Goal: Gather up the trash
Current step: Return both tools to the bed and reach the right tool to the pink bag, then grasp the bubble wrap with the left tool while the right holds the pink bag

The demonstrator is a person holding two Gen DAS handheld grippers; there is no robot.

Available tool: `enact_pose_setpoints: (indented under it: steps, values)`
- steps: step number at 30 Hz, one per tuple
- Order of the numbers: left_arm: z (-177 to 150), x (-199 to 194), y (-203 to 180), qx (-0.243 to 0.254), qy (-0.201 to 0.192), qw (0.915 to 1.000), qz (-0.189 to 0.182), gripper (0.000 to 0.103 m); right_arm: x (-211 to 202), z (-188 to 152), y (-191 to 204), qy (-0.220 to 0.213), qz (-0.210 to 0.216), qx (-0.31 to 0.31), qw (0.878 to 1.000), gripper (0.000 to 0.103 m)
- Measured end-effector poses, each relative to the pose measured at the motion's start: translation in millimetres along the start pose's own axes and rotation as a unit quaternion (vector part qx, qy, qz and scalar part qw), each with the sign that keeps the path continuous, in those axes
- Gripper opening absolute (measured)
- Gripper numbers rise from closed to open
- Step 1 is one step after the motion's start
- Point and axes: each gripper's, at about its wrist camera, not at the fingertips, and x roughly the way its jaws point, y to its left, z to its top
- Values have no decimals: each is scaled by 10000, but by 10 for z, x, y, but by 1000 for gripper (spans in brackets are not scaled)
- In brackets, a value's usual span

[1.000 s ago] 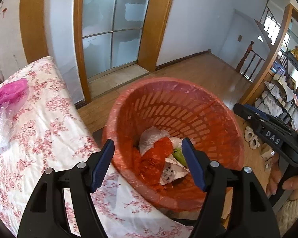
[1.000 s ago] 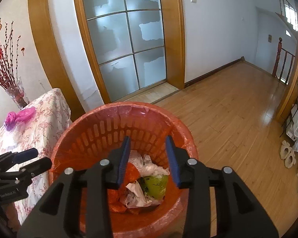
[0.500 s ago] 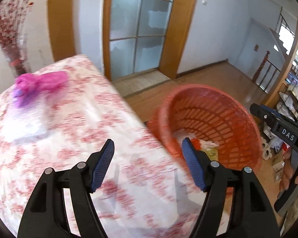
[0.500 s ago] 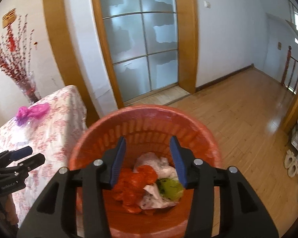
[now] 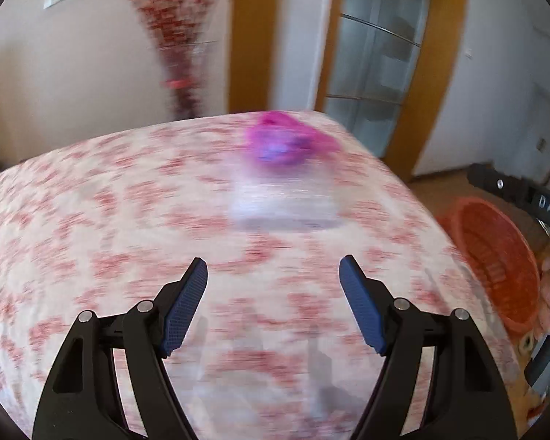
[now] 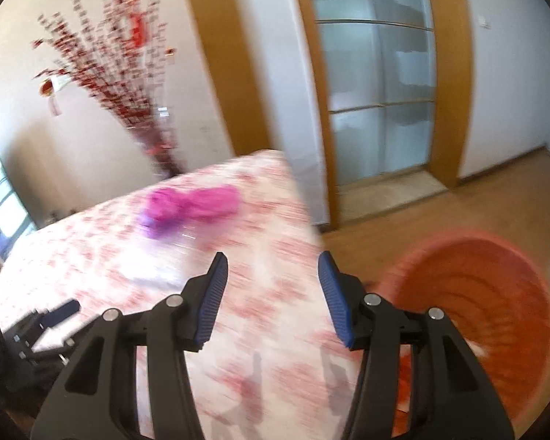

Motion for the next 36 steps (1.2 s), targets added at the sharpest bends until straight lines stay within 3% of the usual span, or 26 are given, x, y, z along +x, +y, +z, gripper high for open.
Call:
enact_pose_setpoints:
  steps: [6,13,18,20,26,36]
  values:
    - [37,-1,618,-477,-57,9983,324,74,590,241,833,128,393,-245,9988,51]
    - [51,43,1036,-733,-60,9961,496,75,1131,444,1322,194,65,-417,9989,51]
    - [51,87,1144,-862,-18,9952,454,75,1485,450,1365,709,-373,-587,9951,55]
    - [49,98,1142,-872,-10,9953,418,75,1497,371,1305,777,-366,-590,9946,51]
    - [83,164,1068,-838,18,9959,337,75,1442,315,1279,727,-249,-796,9939,24]
    - [176,247,886,-802,67,9966,192,75,1142,380,1141,340,84,-647,9973,19]
